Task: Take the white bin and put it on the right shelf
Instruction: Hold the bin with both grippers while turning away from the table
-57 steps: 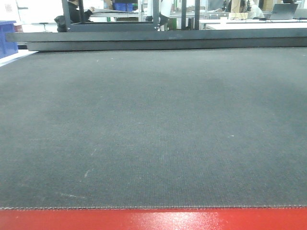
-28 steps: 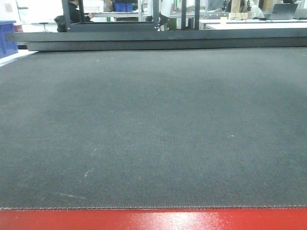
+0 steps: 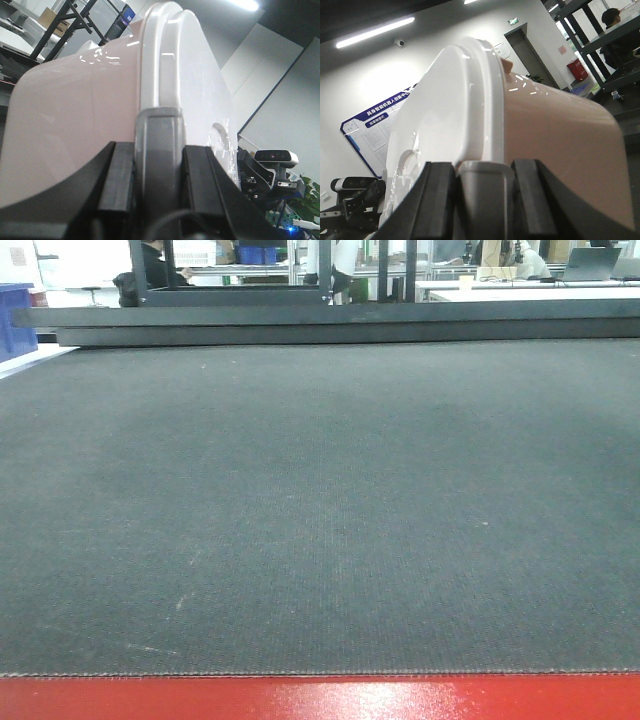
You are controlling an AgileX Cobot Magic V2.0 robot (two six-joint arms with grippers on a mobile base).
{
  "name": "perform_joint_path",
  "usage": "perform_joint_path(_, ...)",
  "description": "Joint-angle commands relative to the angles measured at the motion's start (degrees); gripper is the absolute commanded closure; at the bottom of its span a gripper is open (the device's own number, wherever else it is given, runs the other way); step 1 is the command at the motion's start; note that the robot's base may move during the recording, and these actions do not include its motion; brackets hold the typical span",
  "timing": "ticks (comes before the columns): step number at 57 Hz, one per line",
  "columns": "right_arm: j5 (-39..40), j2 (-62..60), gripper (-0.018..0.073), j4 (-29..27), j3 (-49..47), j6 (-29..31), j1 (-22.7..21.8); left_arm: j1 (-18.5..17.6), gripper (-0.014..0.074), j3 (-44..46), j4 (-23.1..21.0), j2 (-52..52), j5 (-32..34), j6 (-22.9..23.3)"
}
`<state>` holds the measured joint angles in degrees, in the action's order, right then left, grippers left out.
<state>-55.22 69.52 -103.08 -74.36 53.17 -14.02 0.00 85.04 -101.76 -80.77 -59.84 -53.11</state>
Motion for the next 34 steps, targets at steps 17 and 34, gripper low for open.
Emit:
perform_joint_path(17,-10.24,-2.22,0.0499,-6.54,-1.94,0.53,2.19,-2.59,0.0713,2.24,-7.99,2.59,-16.39,-0.98)
perform_joint_path(34,-6.03,-2.12,0.0499,-6.54,-1.94,0.53,2.19,-2.59,0.0713,2.24,-7.99,2.59,-16.39,-0.98)
